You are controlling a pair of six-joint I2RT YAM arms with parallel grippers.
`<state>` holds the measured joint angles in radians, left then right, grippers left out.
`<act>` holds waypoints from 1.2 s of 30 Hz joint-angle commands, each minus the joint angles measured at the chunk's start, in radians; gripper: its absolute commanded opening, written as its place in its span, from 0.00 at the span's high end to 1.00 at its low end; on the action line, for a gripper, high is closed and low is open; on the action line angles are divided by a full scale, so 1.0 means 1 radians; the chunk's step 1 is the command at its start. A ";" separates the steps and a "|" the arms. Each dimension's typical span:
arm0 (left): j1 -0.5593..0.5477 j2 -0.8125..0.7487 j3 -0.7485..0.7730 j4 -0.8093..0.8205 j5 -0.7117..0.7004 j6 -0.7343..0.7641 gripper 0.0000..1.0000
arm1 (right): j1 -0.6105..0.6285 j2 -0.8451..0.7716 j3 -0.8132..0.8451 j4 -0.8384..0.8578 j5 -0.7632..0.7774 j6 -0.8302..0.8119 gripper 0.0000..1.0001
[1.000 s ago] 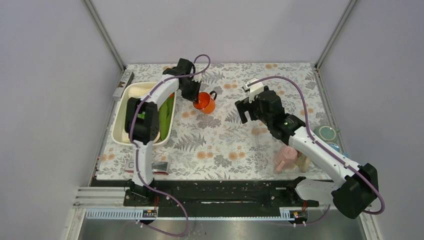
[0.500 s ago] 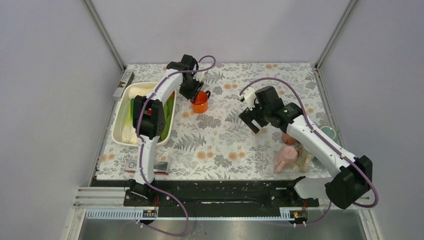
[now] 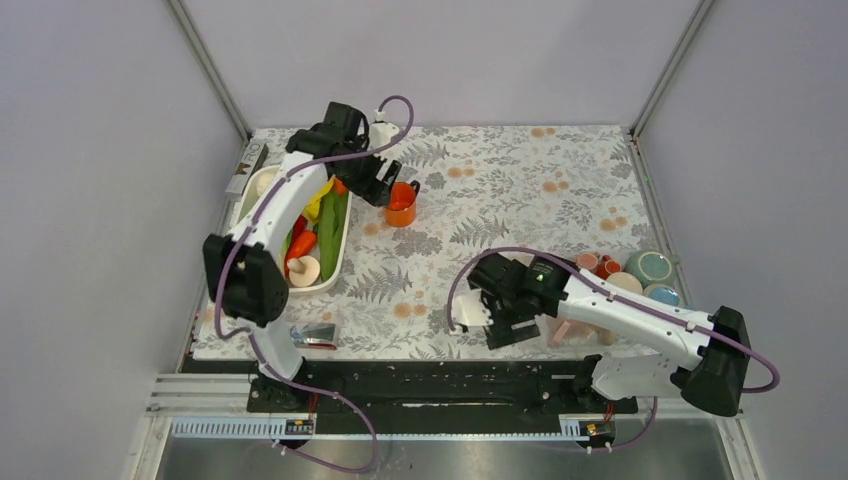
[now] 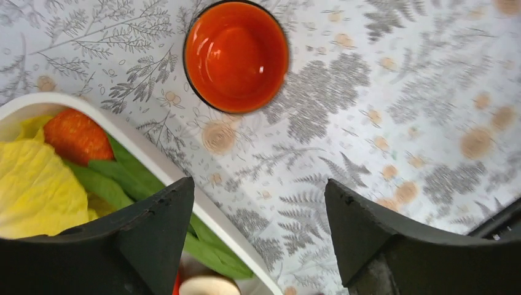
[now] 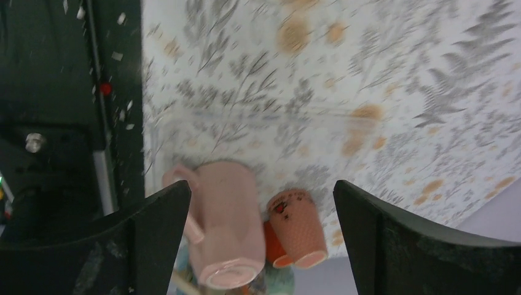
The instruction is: Turn the mug right side up
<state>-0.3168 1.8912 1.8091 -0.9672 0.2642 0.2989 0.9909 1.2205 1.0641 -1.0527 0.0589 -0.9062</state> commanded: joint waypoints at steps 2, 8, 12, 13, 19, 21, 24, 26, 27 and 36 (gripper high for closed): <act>0.000 -0.281 -0.223 0.127 0.151 0.039 0.17 | 0.090 0.029 -0.054 -0.286 0.180 0.034 0.05; 0.000 -0.391 -0.397 0.180 0.222 0.044 0.16 | 0.127 -0.014 -0.235 -0.265 0.253 -0.040 0.19; -0.001 -0.390 -0.430 0.179 0.246 0.048 0.16 | 0.134 -0.058 -0.325 -0.208 0.213 -0.069 0.15; 0.001 -0.387 -0.433 0.179 0.247 0.051 0.16 | 0.135 -0.072 -0.349 -0.188 0.212 -0.077 0.15; -0.001 -0.366 -0.423 0.170 0.291 0.052 0.16 | 0.134 -0.175 -0.546 0.009 0.321 -0.201 0.34; 0.000 -0.365 -0.422 0.166 0.310 0.053 0.16 | 0.134 -0.204 -0.577 0.045 0.339 -0.220 0.40; -0.001 -0.366 -0.419 0.166 0.316 0.054 0.16 | 0.134 -0.205 -0.593 0.076 0.364 -0.229 0.46; -0.001 -0.365 -0.416 0.166 0.314 0.055 0.16 | 0.136 -0.189 -0.596 0.092 0.376 -0.234 0.51; -0.001 -0.365 -0.416 0.166 0.313 0.054 0.16 | 0.136 -0.182 -0.590 0.095 0.383 -0.234 0.54; 0.001 -0.369 -0.421 0.149 0.337 0.063 0.16 | 0.165 -0.088 -0.436 0.075 0.384 -0.161 1.00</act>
<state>-0.3187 1.5223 1.3666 -0.8356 0.5526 0.3412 1.1328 1.1076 0.5186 -0.9844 0.3988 -1.1011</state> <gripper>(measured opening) 0.835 0.208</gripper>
